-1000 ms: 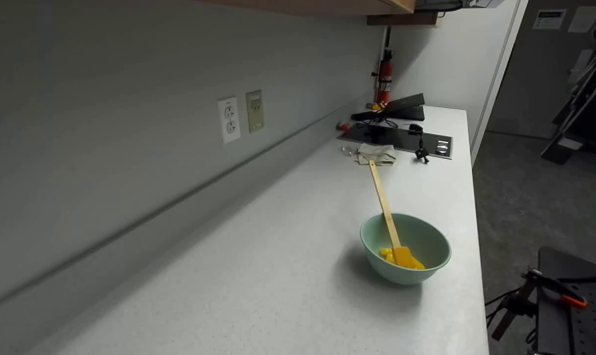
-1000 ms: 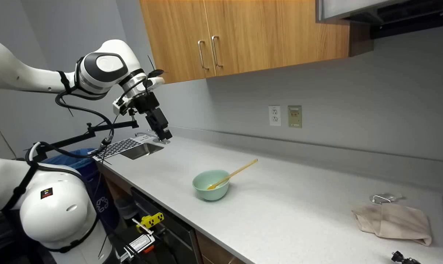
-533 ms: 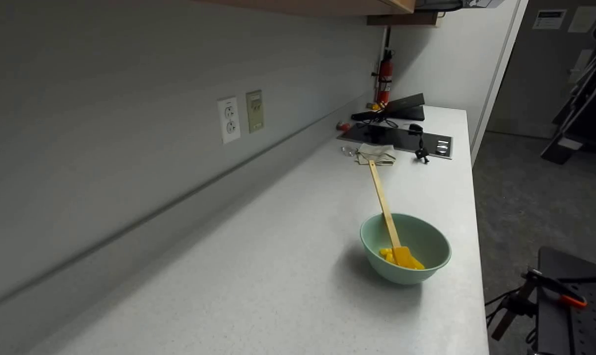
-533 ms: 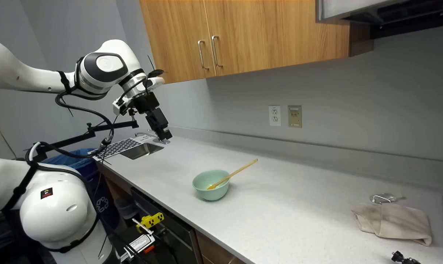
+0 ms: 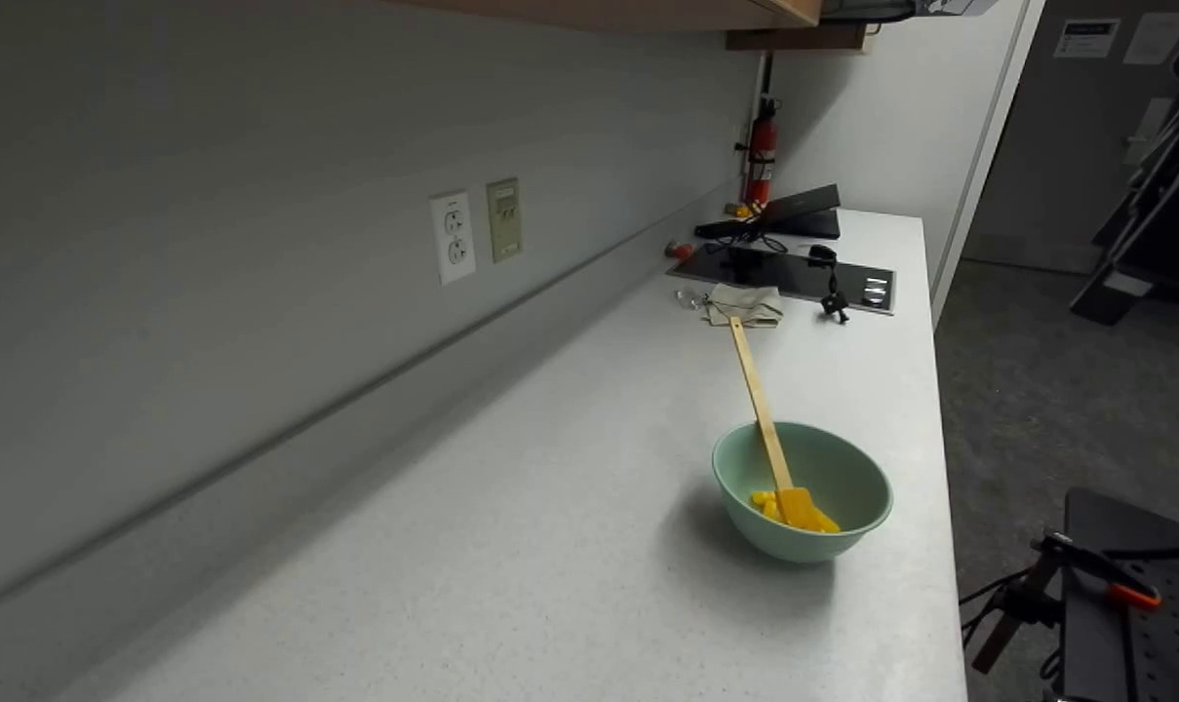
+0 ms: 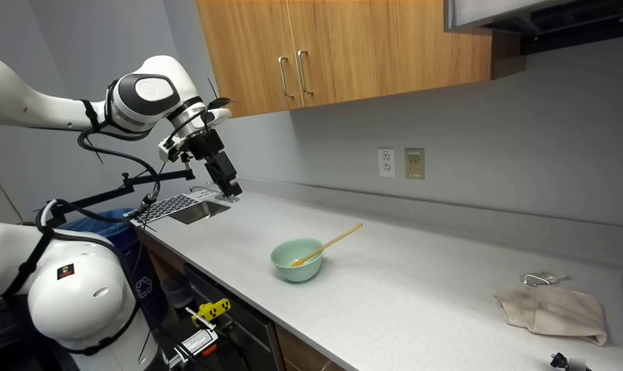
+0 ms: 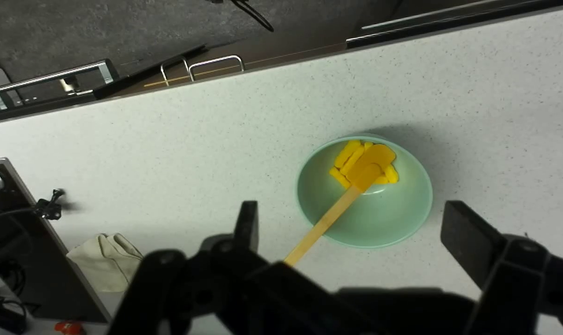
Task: Stir the bowl
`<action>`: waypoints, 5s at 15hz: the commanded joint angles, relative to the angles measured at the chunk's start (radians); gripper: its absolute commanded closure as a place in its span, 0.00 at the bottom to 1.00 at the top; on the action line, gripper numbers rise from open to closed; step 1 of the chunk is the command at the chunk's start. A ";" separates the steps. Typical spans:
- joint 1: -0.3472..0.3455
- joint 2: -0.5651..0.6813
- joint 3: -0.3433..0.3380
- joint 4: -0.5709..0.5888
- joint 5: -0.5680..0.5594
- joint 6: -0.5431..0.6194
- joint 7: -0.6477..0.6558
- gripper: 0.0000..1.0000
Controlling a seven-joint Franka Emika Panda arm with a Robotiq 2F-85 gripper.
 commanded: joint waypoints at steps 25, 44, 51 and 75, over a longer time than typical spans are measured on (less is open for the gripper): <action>0.007 0.035 -0.026 0.002 -0.016 -0.002 0.020 0.00; -0.103 0.228 -0.033 0.005 -0.032 0.267 0.406 0.00; -0.145 0.300 -0.051 0.001 -0.053 0.382 0.441 0.00; -0.223 0.693 -0.156 0.070 -0.344 0.841 0.631 0.00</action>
